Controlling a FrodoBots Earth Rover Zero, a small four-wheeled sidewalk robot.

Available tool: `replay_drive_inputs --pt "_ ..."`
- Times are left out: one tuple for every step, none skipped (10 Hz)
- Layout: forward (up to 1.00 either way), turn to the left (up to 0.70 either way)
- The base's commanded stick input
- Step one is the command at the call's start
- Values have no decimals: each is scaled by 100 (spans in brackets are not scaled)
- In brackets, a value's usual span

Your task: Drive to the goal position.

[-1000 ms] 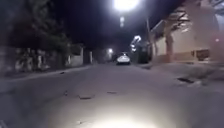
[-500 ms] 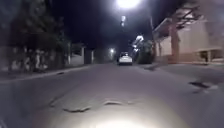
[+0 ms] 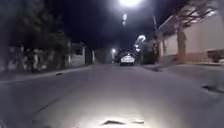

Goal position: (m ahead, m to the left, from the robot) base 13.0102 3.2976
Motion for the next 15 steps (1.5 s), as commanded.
replay_drive_inputs --pt "100 0" --pt "100 0" --pt "100 0" --pt "100 0" --pt "100 0" --pt "100 0" --pt "100 -2" --pt "100 -6" --pt "100 -40" --pt "100 -32" --pt "100 -14" --pt "100 0" --pt "100 0" --pt "100 0" --pt "100 0"
